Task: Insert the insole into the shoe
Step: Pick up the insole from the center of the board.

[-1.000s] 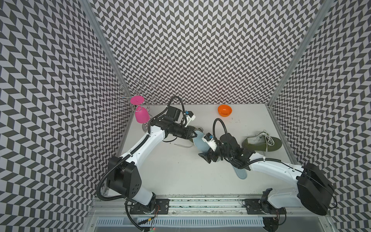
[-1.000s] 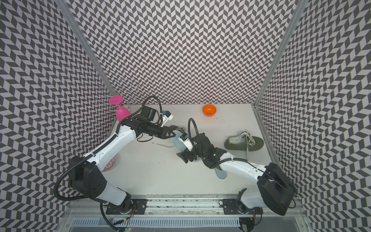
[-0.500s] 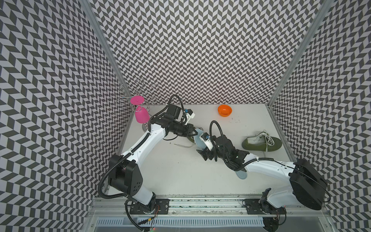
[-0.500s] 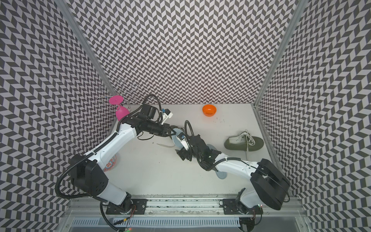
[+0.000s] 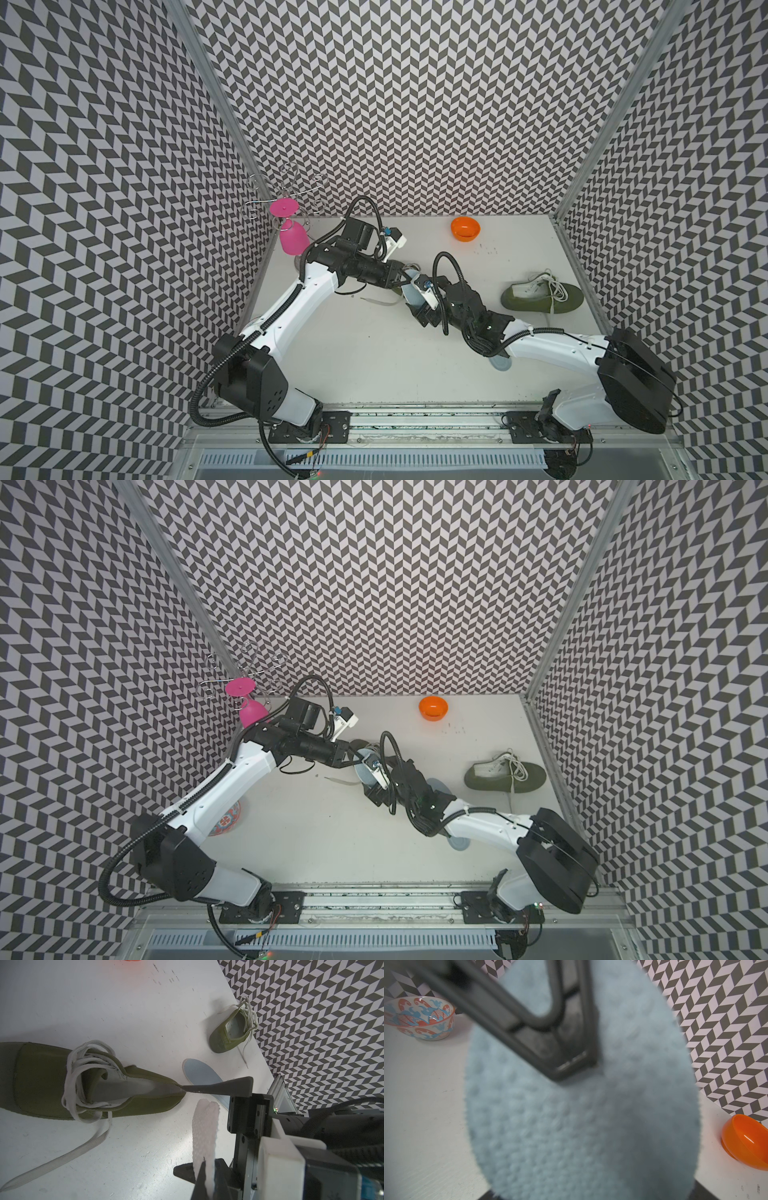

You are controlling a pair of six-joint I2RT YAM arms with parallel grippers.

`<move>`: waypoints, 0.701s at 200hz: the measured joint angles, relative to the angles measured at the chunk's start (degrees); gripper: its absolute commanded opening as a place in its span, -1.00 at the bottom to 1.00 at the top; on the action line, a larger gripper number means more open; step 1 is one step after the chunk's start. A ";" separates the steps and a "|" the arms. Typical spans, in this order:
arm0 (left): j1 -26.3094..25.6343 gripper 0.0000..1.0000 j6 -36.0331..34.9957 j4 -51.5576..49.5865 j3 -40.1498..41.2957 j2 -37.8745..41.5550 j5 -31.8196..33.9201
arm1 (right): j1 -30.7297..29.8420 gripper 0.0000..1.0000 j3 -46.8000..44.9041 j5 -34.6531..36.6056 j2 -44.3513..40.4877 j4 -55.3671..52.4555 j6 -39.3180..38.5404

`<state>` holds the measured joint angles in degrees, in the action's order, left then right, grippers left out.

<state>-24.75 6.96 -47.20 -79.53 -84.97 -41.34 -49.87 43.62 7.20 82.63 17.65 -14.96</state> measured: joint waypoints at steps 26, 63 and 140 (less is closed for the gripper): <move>0.00 -1.00 0.00 -0.04 0.59 0.35 -0.09 | 0.00 0.85 -1.14 -0.39 0.00 2.12 -0.70; 1.07 -1.00 0.66 -0.04 0.72 0.63 0.09 | 0.00 0.84 -2.03 -1.14 -0.04 4.39 -1.66; 1.92 -1.00 1.88 -0.20 0.72 1.38 0.11 | 0.00 0.56 -4.17 -3.13 -1.75 8.22 -2.01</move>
<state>-22.83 8.84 -47.40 -78.81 -83.59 -41.23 -49.87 39.44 4.08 80.88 25.87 -16.97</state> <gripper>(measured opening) 0.061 0.821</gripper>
